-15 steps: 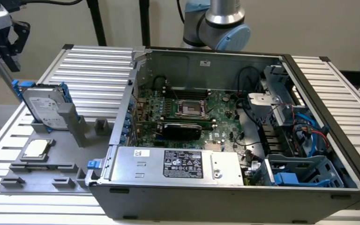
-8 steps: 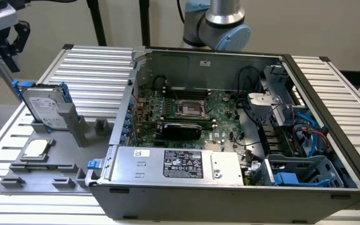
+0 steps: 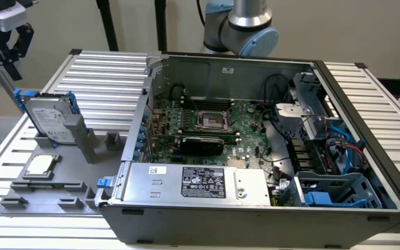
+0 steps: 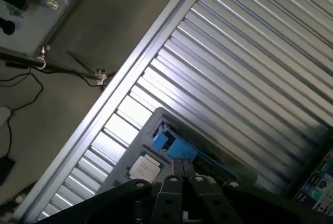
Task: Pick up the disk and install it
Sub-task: 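Pick up the disk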
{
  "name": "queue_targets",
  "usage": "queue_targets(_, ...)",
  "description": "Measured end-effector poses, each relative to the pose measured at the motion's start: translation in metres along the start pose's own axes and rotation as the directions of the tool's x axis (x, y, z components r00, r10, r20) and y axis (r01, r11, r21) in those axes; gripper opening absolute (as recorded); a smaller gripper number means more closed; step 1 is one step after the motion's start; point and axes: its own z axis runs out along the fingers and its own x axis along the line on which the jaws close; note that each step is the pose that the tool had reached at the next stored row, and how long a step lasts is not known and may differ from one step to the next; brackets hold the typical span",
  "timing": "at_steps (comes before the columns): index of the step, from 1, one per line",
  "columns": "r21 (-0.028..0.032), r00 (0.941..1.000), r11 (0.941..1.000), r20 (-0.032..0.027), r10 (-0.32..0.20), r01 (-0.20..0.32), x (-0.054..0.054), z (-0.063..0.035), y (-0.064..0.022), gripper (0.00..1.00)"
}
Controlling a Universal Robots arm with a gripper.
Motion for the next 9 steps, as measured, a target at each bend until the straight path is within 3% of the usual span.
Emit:
queue_targets(5, -0.0013, 0.9959, 0.9959, -0.0034, -0.09, 0.09, 0.0, 0.0002, 0.0, 0.11)
queue_targets(9, -0.0026, 0.9865, 0.9865, -0.0063, -0.164, 0.164, 0.0, 0.0004, 0.0, 0.11)
